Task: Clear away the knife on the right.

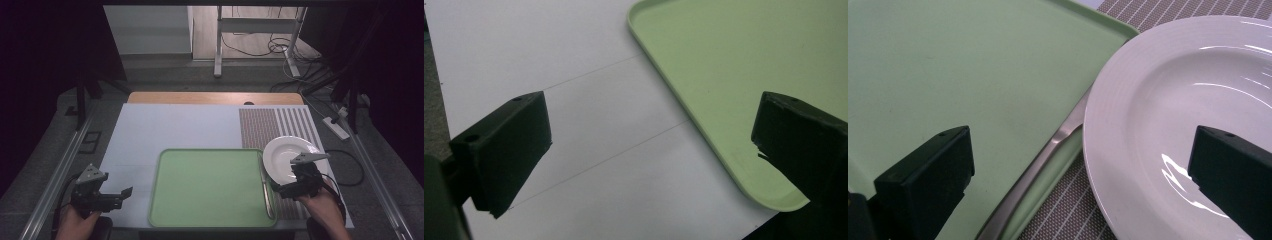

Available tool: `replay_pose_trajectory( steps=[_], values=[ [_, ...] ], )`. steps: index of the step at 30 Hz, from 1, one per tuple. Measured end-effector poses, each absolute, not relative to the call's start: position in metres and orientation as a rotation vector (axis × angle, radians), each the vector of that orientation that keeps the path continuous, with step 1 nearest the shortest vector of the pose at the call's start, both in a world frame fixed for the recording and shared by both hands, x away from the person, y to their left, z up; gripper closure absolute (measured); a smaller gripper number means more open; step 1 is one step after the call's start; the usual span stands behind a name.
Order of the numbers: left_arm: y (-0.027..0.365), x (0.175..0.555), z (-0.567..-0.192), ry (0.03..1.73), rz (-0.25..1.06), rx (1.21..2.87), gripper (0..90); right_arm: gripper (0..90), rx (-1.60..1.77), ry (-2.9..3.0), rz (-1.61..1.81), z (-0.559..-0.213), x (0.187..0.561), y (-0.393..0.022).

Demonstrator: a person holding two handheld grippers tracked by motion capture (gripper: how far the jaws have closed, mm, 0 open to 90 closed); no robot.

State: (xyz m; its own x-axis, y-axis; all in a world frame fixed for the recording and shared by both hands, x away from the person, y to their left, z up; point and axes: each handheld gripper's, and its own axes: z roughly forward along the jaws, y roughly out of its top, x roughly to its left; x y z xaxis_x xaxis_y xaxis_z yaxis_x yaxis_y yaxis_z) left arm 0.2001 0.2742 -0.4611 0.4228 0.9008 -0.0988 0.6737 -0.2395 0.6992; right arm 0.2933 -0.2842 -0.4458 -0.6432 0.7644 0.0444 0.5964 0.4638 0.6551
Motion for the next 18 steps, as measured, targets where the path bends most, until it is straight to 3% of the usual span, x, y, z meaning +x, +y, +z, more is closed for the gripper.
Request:
replay_pose_trajectory(
  steps=[18],
  values=[
    [0.274,0.2,-0.461,1.33,0.428,2.001,2.9,0.0,1.229,2.366,0.968,-0.443,0.277,-0.304]
  ],
)
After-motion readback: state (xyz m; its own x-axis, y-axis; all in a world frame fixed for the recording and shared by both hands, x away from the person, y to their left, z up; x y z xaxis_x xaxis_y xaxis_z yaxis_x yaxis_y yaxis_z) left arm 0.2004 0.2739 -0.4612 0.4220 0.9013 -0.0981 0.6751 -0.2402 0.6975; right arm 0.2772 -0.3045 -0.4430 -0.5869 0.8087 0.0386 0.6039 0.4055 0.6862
